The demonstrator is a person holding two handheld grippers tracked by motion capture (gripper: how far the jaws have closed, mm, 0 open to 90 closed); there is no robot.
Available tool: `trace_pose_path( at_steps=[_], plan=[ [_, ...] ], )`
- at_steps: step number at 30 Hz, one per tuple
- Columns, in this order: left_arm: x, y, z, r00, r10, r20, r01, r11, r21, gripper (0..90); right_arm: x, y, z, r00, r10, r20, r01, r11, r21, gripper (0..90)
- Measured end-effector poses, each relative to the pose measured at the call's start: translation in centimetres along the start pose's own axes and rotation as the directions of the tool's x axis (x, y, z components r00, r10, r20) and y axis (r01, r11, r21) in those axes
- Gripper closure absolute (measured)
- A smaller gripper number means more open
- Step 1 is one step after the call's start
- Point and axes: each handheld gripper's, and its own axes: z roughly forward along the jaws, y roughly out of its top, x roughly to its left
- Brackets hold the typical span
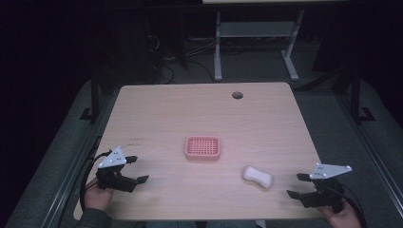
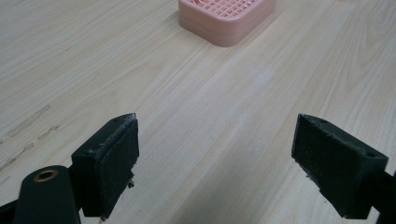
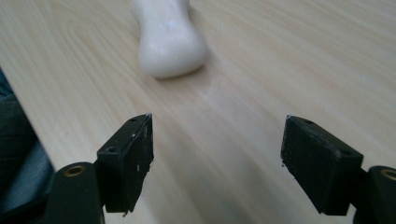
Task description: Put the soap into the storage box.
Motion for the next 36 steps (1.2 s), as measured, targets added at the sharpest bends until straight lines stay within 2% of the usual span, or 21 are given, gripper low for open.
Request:
trace_pose_path(
  at_steps=[1, 3, 4, 6, 8, 9, 10, 14, 23, 29, 36],
  plan=[
    [0.0, 0.0, 0.0, 1.0, 0.002, -0.001, -0.002, 1.0, 0.001, 14.8, 0.1, -0.6, -0.3, 1.0, 0.006, 0.004, -0.006, 1.0, 0.004, 25.0],
    [0.0, 0.0, 0.0, 1.0, 0.007, 0.0, -0.007, 1.0, 0.005, 14.8, 0.2, -0.7, -0.3, 0.9999, 0.012, 0.008, -0.013, 1.0, 0.013, 25.0],
    [-0.1, 0.0, 0.0, 1.0, 0.005, 0.0, -0.005, 1.0, -0.001, 14.8, 0.3, -0.7, -0.1, 0.9999, -0.003, 0.015, 0.002, 0.999, 0.036, 25.0],
    [-0.1, 0.0, 0.0, 1.0, 0.005, 0.0, -0.005, 1.0, 0.0, 14.8, 0.3, -0.5, 0.0, 0.9999, -0.005, 0.013, 0.004, 0.999, 0.04, 25.0],
    [-0.1, 0.0, 0.0, 1.0, 0.004, 0.001, -0.004, 1.0, -0.003, 14.8, 0.7, 0.2, 0.5, 0.9992, -0.038, 0.008, 0.038, 0.998, 0.055, 25.0],
    [-0.1, 0.0, 0.0, 1.0, 0.004, 0.001, -0.004, 1.0, -0.003, 14.8, 0.7, 0.2, 0.5, 0.9992, -0.038, 0.008, 0.038, 0.998, 0.055, 25.0],
    [-0.1, 0.0, -0.1, 1.0, 0.004, -0.001, -0.004, 1.0, 0.001, 14.8, 0.9, 0.6, 0.7, 0.9977, -0.068, 0.008, 0.067, 0.995, 0.075, 25.0],
    [0.0, 0.0, -0.1, 1.0, 0.002, -0.002, -0.002, 1.0, -0.001, 14.8, 0.9, 1.5, 1.3, 0.9963, -0.086, 0.0, 0.085, 0.99, 0.113, 25.0],
    [-0.1, 0.0, -0.1, 1.0, 0.004, 0.0, -0.004, 1.0, 0.0, 14.8, 1.2, 2.8, 2.3, 0.9933, -0.113, -0.028, 0.115, 0.983, 0.146, 24.1],
    [-0.1, 0.0, -0.1, 1.0, 0.005, -0.004, -0.005, 1.0, -0.002, 14.8, 1.4, 3.6, 2.6, 0.9911, -0.127, -0.041, 0.132, 0.98, 0.149, 24.1],
    [-0.1, 0.0, -0.1, 1.0, 0.004, -0.005, -0.004, 1.0, -0.001, 14.8, 1.3, 4.3, 3.0, 0.9907, -0.131, -0.035, 0.135, 0.979, 0.155, 21.5]
  ],
)
